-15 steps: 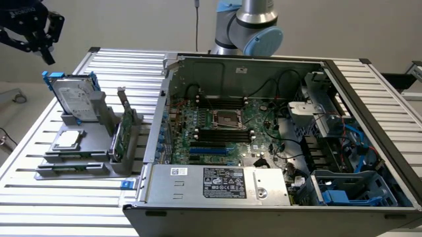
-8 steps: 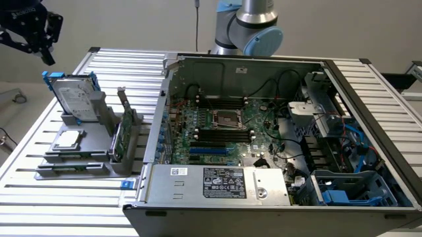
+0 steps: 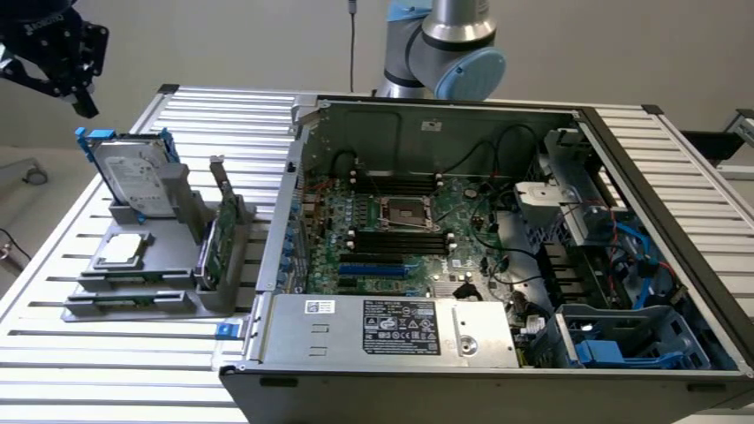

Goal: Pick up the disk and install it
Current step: 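Pick up the disk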

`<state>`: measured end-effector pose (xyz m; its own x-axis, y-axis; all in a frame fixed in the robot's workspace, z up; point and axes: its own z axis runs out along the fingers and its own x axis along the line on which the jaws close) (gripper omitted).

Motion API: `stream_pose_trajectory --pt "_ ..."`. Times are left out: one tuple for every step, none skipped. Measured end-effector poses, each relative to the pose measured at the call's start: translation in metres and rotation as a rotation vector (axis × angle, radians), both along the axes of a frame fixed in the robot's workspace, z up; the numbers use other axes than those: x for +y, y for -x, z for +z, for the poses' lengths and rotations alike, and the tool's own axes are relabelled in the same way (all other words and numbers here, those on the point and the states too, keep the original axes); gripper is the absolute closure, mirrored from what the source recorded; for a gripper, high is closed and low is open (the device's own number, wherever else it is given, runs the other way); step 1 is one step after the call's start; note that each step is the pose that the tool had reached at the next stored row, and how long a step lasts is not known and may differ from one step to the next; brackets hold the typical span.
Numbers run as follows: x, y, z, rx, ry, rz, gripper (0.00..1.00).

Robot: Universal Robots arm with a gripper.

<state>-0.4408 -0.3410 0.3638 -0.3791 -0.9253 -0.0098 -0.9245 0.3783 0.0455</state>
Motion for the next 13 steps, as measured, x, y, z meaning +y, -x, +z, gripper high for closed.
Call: stream_pose_trajectory --pt "0.0 0.0 -0.0001 0.0 0.0 0.018 0.89" --pt "0.0 0.0 -0.0002 -0.0001 0.0 0.036 0.89" --pt "0.0 0.0 -0.0003 0.0 0.0 0.054 0.89" --pt "0.0 0.0 -0.0003 -0.0001 0.0 0.072 0.89" --pt "0.0 0.0 -0.0004 0.0 0.0 0.09 0.89" --pt "0.0 0.0 -0.0005 0.0 0.0 0.109 0.89" --pt "0.0 0.0 -0.0005 0.0 0.0 0.127 0.89" --pt "0.0 0.0 -0.0006 0.0 0.0 0.145 0.89" --pt "0.0 0.0 -0.0007 0.0 0.0 0.163 0.89" --pt "0.0 0.0 -0.0007 0.0 0.0 0.181 0.89" --pt "0.0 0.0 -0.0007 0.0 0.0 0.201 0.89" --pt "0.0 0.0 -0.0008 0.0 0.0 0.219 0.89" --pt "0.0 0.0 -0.0008 0.0 0.0 0.237 0.89"
